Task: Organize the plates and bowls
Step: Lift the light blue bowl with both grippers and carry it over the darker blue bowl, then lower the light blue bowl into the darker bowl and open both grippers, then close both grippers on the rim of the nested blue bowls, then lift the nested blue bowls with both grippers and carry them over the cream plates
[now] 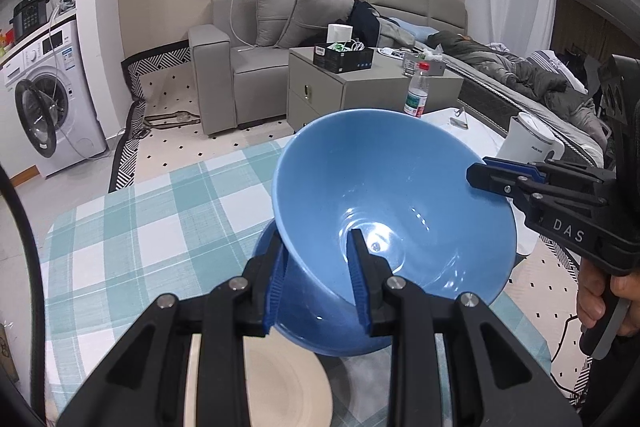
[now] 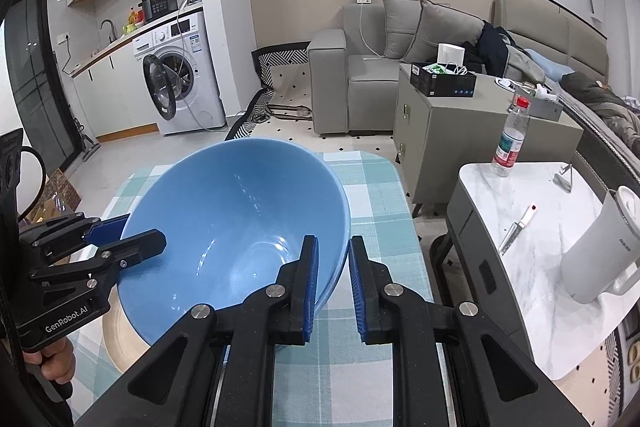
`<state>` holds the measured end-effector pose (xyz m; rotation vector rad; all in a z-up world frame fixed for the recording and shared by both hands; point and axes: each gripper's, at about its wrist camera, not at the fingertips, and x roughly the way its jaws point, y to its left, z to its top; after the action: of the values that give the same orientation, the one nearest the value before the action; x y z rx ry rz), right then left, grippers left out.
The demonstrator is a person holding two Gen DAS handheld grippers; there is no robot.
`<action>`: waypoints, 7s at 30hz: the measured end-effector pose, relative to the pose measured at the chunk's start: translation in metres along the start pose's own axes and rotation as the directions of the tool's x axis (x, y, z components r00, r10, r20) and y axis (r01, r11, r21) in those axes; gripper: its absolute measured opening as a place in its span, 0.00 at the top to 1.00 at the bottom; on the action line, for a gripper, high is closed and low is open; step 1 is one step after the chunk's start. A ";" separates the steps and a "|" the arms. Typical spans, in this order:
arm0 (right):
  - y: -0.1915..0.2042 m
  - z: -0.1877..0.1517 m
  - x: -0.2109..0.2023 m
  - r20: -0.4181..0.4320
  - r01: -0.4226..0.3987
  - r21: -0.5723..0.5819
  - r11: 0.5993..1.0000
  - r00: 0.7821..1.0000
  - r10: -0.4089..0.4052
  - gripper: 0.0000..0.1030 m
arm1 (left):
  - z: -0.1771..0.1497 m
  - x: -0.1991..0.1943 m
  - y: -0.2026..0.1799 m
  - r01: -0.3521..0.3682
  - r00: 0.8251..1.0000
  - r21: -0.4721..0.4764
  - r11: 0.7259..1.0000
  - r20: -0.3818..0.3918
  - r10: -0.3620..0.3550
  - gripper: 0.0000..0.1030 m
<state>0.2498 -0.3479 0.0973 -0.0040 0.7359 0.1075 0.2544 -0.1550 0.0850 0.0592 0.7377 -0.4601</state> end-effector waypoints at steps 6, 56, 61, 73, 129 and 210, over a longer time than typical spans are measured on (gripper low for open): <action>0.013 0.004 0.016 -0.017 -0.018 -0.015 1.000 1.000 0.018 0.85 | -0.002 0.005 0.014 -0.024 1.000 -0.014 1.000 -0.018 0.024 0.72; 0.028 -0.027 0.085 -0.149 0.041 -0.068 0.997 0.988 -0.051 0.85 | -0.036 0.062 0.024 -0.071 0.988 0.018 0.997 -0.139 0.073 0.72; 0.030 -0.028 0.088 -0.152 0.053 -0.080 0.995 0.986 -0.065 0.85 | -0.039 0.063 0.022 -0.085 0.986 0.035 0.996 -0.138 0.089 0.72; 0.029 -0.037 0.092 -0.163 0.068 -0.094 0.993 0.983 -0.083 0.84 | -0.042 0.065 0.014 -0.125 0.983 0.087 0.988 -0.124 0.135 0.72; 0.000 -0.051 0.096 -0.154 -0.129 0.065 0.990 0.978 0.138 0.03 | -0.048 0.074 0.057 0.018 0.984 -0.171 0.985 -0.172 -0.047 0.00; 0.009 -0.057 0.061 -0.129 -0.171 0.089 0.981 0.975 0.182 0.59 | -0.040 0.049 0.019 0.052 0.989 -0.049 0.997 -0.134 -0.058 0.59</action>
<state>0.2556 -0.3357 0.0147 0.1291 0.8766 0.2504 0.2682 -0.1484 0.0207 0.0275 0.8842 -0.4954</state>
